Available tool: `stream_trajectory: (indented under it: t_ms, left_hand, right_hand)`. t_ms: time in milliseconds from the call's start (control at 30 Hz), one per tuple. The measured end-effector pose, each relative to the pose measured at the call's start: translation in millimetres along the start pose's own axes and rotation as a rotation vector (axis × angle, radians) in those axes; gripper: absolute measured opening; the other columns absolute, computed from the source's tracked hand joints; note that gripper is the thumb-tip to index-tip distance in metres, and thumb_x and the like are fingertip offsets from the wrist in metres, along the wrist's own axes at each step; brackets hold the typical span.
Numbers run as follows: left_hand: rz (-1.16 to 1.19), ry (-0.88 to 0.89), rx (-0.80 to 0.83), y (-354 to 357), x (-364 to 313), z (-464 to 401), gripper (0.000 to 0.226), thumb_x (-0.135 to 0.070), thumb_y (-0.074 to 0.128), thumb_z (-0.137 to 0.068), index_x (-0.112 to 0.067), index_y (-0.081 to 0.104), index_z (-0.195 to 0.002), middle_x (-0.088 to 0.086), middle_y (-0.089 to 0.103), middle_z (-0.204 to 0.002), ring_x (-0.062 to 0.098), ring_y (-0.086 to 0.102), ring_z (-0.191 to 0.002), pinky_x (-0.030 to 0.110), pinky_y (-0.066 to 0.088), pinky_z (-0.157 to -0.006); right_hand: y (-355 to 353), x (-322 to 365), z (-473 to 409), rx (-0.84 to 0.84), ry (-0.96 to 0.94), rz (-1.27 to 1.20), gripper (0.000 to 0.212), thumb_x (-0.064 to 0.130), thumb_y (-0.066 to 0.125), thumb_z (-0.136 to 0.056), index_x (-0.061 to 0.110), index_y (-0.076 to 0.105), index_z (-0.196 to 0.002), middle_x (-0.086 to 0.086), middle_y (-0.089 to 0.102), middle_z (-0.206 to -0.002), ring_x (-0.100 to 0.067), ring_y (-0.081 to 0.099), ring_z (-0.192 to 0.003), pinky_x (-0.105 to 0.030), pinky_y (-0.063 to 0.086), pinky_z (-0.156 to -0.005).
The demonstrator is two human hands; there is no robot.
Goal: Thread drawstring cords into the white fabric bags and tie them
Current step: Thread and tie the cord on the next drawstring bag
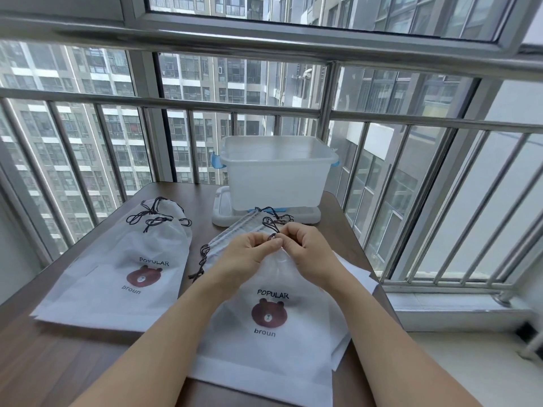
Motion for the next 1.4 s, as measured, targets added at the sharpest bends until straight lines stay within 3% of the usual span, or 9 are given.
stream_trajectory:
  t_ms: [100,267,433,567,767,967,1167,1300,1400]
  left_hand:
    - [-0.060,0.013,-0.020,1,-3,1,0.014,-0.026,0.068,-0.088,-0.012,0.072,-0.085,0.005,0.062,-0.083,0.018,0.048,-0.081,0.037,0.035,-0.078]
    - [0.022,0.007,-0.009,2,-5,2,0.012,-0.009,0.061,-0.096,-0.010,0.072,-0.093,0.007,0.069,-0.091,0.013,0.058,-0.087,0.027,0.043,-0.084]
    - [-0.041,0.152,-0.207,5,-4,3,0.006,-0.008,0.072,-0.088,-0.013,0.075,-0.089,0.004,0.076,-0.090,0.010,0.069,-0.085,0.020,0.051,-0.082]
    - [-0.049,0.269,-0.357,2,-11,7,0.013,-0.006,0.078,-0.082,-0.010,0.077,-0.094,-0.001,0.078,-0.086,0.013,0.074,-0.084,0.021,0.056,-0.080]
    - [-0.101,0.309,-0.446,3,-14,10,0.016,-0.003,0.080,-0.079,-0.011,0.080,-0.093,-0.003,0.078,-0.085,0.010,0.075,-0.081,0.025,0.059,-0.082]
    - [-0.325,0.428,-0.574,2,-21,12,0.027,-0.004,0.076,-0.076,-0.024,0.078,-0.094,-0.011,0.075,-0.078,0.001,0.070,-0.071,0.020,0.057,-0.073]
    - [-0.324,0.366,-0.611,-19,-22,8,0.025,-0.013,0.055,-0.085,-0.020,0.076,-0.095,-0.001,0.073,-0.079,0.025,0.064,-0.064,0.041,0.053,-0.059]
    - [-0.574,0.756,-0.582,-7,-28,19,0.015,-0.020,0.073,-0.079,-0.014,0.068,-0.091,-0.002,0.060,-0.088,0.009,0.057,-0.079,0.020,0.047,-0.073]
    - [-0.694,0.857,-0.416,6,-22,16,0.023,-0.020,0.082,-0.075,-0.013,0.073,-0.095,-0.003,0.062,-0.094,0.011,0.061,-0.086,0.022,0.050,-0.074]
  right_hand:
    - [-1,2,1,0.006,-0.017,0.027,0.021,0.014,0.061,-0.099,0.010,0.064,-0.079,0.012,0.051,-0.062,-0.002,0.039,-0.056,-0.017,0.033,-0.056]
    - [-3,5,1,-0.035,-0.024,0.053,0.026,0.013,0.060,-0.100,0.018,0.060,-0.074,0.017,0.047,-0.053,-0.003,0.037,-0.052,-0.016,0.031,-0.052]
    - [4,10,3,-0.111,-0.087,0.155,0.026,0.009,0.058,-0.100,0.014,0.056,-0.074,0.013,0.046,-0.055,-0.005,0.041,-0.052,-0.017,0.033,-0.053]
    - [5,14,5,-0.130,-0.105,0.153,0.032,0.008,0.059,-0.099,0.024,0.056,-0.072,0.018,0.052,-0.052,-0.003,0.046,-0.051,-0.014,0.034,-0.052]
    - [4,11,5,-0.134,-0.102,0.162,0.020,0.011,0.060,-0.099,0.008,0.062,-0.080,0.011,0.049,-0.057,-0.005,0.043,-0.051,-0.015,0.033,-0.053]
    - [5,15,6,-0.104,-0.128,0.248,0.029,0.009,0.059,-0.099,0.022,0.055,-0.074,0.013,0.048,-0.058,-0.003,0.048,-0.057,-0.014,0.034,-0.055]
    - [-6,7,1,-0.168,-0.063,0.170,0.023,0.013,0.061,-0.099,0.010,0.063,-0.076,0.016,0.050,-0.051,-0.004,0.042,-0.051,-0.016,0.032,-0.053]
    - [-5,11,2,-0.106,-0.040,0.160,0.026,0.014,0.062,-0.097,0.019,0.065,-0.072,0.018,0.052,-0.052,-0.003,0.042,-0.051,-0.015,0.033,-0.052]
    - [-2,13,4,-0.068,-0.060,0.170,0.025,0.011,0.061,-0.096,0.022,0.070,-0.075,0.011,0.063,-0.064,-0.002,0.051,-0.060,-0.018,0.040,-0.060]
Point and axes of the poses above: each hand's wrist, its own z-axis away from the middle knuckle, its own y-axis out of the palm, x = y × z, the point moved 1 cm from there along -z, towards the middle knuckle
